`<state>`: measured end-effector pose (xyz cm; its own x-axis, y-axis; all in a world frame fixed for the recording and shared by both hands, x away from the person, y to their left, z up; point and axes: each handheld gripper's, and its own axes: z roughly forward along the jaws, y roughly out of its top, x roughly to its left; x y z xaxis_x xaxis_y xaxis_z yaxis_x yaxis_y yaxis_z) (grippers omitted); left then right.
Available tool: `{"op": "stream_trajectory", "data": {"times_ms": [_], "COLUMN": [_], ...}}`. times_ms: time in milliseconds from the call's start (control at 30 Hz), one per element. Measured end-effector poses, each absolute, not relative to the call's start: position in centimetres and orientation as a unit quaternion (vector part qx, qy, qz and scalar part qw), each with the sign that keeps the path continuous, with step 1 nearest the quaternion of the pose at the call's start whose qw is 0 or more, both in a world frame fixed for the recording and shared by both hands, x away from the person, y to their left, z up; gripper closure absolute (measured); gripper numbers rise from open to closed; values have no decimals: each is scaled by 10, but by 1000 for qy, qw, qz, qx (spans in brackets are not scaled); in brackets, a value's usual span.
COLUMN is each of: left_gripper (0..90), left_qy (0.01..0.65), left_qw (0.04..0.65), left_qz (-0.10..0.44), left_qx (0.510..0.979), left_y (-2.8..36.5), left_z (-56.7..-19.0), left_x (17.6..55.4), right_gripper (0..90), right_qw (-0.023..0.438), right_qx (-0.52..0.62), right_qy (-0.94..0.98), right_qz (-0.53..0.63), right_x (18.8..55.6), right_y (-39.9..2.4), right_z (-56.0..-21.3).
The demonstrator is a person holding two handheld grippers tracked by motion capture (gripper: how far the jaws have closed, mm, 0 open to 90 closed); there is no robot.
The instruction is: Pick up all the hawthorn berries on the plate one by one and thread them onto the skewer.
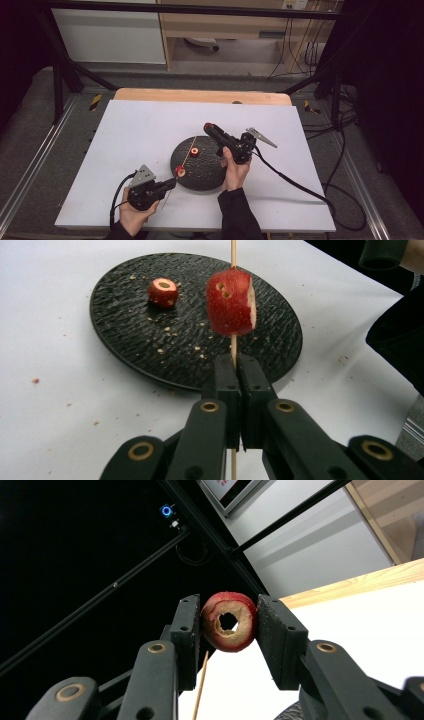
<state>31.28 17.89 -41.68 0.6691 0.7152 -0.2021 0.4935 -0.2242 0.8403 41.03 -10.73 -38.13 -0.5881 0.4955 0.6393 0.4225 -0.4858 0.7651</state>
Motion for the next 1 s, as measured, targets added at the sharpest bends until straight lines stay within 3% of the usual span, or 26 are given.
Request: {"op": "stream_trajectory", "data": {"times_ms": [1000], "left_gripper": [883], "left_qy": [393], "left_qw": [502], "left_qz": [94], "left_qx": [765], "left_y": [157], "left_z": [-414], "left_x": [317], "right_gripper": [632], "right_qw": [29], "right_qx": [454], "right_qy": [495], "right_qz": [740], "right_x": [411], "right_y": [-105], "right_z": [-384]}}
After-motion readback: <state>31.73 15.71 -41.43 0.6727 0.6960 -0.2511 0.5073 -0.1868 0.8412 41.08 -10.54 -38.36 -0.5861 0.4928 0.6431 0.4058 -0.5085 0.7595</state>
